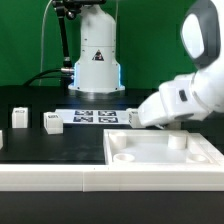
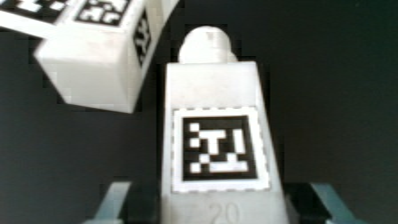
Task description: Assemble one leg
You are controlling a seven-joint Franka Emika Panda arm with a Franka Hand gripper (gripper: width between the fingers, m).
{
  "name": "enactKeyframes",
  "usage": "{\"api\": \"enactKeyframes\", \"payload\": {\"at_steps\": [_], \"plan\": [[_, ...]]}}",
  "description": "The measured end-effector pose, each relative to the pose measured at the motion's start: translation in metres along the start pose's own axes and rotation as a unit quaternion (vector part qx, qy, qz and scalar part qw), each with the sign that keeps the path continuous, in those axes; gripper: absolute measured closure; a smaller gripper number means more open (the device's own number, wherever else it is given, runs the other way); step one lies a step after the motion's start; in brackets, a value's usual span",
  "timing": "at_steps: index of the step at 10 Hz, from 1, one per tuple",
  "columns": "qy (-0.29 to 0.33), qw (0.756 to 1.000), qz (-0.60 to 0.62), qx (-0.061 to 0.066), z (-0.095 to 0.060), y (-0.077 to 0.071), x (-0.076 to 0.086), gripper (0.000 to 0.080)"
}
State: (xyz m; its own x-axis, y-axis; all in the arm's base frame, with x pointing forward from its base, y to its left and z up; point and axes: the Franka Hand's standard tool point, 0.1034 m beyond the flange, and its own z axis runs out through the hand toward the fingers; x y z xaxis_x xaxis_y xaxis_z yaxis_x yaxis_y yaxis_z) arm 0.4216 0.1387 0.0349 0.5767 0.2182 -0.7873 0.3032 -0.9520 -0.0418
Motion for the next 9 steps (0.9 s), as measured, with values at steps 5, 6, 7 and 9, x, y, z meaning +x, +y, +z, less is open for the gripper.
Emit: {"api": "enactKeyframes", "payload": {"at_steps": [5,6,7,9], "plan": [[0.004,1.000,0.007,0.003,-0.029,0.006,-0.030,0.0508],[0.054,0.999,0.008,0.003,-0.035,0.007,-0.019,0.0508],[0.114,0.993,0.008,0.001,-0.043,0.009,-0.018,0.0508],[0.164,0.987,0.003,0.000,-0.069,0.026,-0.025,0.0508]]}}
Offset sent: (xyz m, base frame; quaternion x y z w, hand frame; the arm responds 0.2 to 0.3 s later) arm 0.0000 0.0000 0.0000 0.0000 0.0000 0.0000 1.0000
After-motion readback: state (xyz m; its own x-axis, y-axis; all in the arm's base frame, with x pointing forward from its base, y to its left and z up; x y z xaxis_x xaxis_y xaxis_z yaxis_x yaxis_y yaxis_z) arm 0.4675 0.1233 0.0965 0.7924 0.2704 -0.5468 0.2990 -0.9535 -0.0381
